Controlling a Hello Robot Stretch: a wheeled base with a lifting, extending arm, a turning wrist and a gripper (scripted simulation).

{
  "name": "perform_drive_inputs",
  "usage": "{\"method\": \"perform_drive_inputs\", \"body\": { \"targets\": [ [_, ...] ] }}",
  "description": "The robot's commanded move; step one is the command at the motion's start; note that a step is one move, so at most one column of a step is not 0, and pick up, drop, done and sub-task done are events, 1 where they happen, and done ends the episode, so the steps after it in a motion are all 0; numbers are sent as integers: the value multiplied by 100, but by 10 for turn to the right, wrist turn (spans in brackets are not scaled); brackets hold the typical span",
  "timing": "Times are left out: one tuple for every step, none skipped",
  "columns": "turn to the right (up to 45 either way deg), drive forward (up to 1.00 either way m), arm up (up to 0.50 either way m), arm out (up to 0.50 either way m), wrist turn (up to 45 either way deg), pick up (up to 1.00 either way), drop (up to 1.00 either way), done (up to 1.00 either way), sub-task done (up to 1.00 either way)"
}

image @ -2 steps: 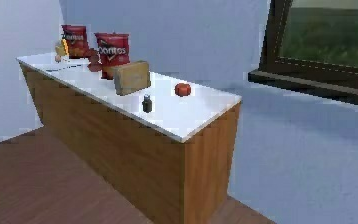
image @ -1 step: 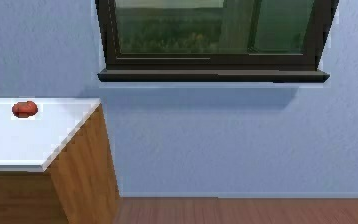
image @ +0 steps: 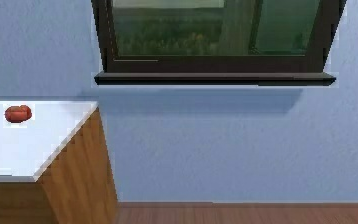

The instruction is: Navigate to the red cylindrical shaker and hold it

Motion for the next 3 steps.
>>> {"method": "perform_drive_inputs", "body": {
  "targets": [
    [-450, 0, 0, 0, 0, 0, 0, 0, 0],
    [-330, 0, 0, 0, 0, 0, 0, 0, 0],
    [0, 100, 0, 0, 0, 0, 0, 0, 0]
  ]
}}
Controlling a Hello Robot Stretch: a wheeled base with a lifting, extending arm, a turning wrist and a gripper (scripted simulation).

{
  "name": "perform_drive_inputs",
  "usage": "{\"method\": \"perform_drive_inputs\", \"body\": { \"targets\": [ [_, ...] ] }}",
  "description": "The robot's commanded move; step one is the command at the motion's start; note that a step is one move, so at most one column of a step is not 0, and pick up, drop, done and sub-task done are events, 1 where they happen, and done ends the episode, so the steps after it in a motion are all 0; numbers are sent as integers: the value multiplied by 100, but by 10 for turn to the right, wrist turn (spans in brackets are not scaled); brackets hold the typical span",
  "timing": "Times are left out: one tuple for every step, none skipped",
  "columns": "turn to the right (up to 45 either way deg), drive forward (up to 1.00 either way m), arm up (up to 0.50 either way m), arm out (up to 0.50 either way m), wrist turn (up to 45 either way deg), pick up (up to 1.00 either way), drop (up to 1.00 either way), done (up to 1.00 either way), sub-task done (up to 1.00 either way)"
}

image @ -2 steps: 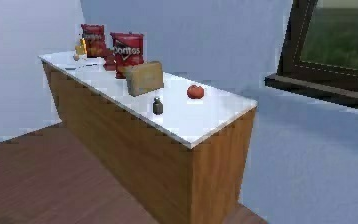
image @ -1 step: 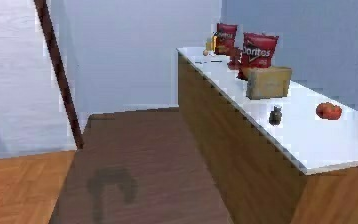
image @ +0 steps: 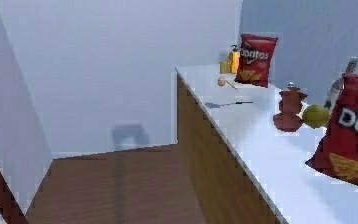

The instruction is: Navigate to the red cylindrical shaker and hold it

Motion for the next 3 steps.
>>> {"method": "perform_drive_inputs", "body": {
  "targets": [
    [0, 15, 0, 0, 0, 0, 0, 0, 0],
    [-450, 0, 0, 0, 0, 0, 0, 0, 0],
    [-90, 0, 0, 0, 0, 0, 0, 0, 0]
  ]
}}
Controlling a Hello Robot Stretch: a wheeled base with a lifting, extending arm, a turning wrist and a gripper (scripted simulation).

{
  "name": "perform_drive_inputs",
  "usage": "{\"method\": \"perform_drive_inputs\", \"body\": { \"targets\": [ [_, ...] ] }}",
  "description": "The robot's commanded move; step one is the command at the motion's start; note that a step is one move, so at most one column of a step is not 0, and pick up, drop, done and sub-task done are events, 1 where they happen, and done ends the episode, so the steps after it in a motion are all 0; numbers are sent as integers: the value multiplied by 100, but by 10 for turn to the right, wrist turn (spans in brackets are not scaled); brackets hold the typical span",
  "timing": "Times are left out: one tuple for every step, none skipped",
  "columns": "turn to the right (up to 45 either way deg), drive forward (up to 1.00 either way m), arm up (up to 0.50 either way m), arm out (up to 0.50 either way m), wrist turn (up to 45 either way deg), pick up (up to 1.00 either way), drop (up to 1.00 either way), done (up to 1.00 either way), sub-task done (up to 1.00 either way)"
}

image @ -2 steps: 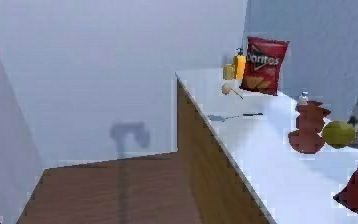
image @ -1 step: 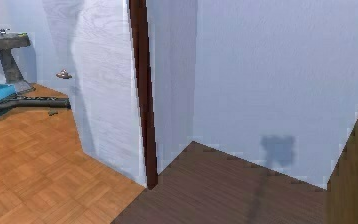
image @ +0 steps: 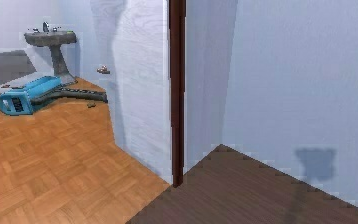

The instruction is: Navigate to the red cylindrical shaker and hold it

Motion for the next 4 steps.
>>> {"method": "perform_drive_inputs", "body": {
  "targets": [
    [0, 0, 50, 0, 0, 0, 0, 0, 0],
    [0, 0, 38, 0, 0, 0, 0, 0, 0],
    [0, 0, 0, 48, 0, 0, 0, 0, 0],
    [0, 0, 0, 0, 450, 0, 0, 0, 0]
  ]
}}
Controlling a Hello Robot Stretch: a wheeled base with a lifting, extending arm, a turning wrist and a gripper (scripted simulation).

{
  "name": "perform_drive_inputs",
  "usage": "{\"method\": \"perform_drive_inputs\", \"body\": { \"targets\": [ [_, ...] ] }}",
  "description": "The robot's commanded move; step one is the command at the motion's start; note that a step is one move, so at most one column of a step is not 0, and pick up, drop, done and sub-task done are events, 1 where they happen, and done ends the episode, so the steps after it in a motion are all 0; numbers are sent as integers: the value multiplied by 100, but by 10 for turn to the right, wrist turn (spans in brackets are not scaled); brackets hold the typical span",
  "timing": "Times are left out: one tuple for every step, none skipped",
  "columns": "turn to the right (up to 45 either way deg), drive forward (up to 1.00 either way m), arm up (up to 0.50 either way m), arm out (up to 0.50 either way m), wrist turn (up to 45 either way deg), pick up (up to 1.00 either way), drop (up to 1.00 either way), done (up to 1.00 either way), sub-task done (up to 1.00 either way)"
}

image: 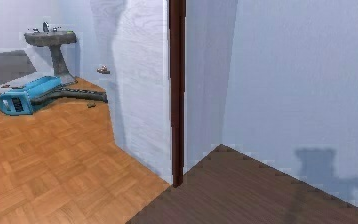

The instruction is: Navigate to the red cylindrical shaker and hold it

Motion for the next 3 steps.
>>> {"method": "perform_drive_inputs", "body": {
  "targets": [
    [0, 0, 0, 0, 450, 0, 0, 0, 0],
    [0, 0, 0, 0, 450, 0, 0, 0, 0],
    [0, 0, 0, 0, 330, 0, 0, 0, 0]
  ]
}}
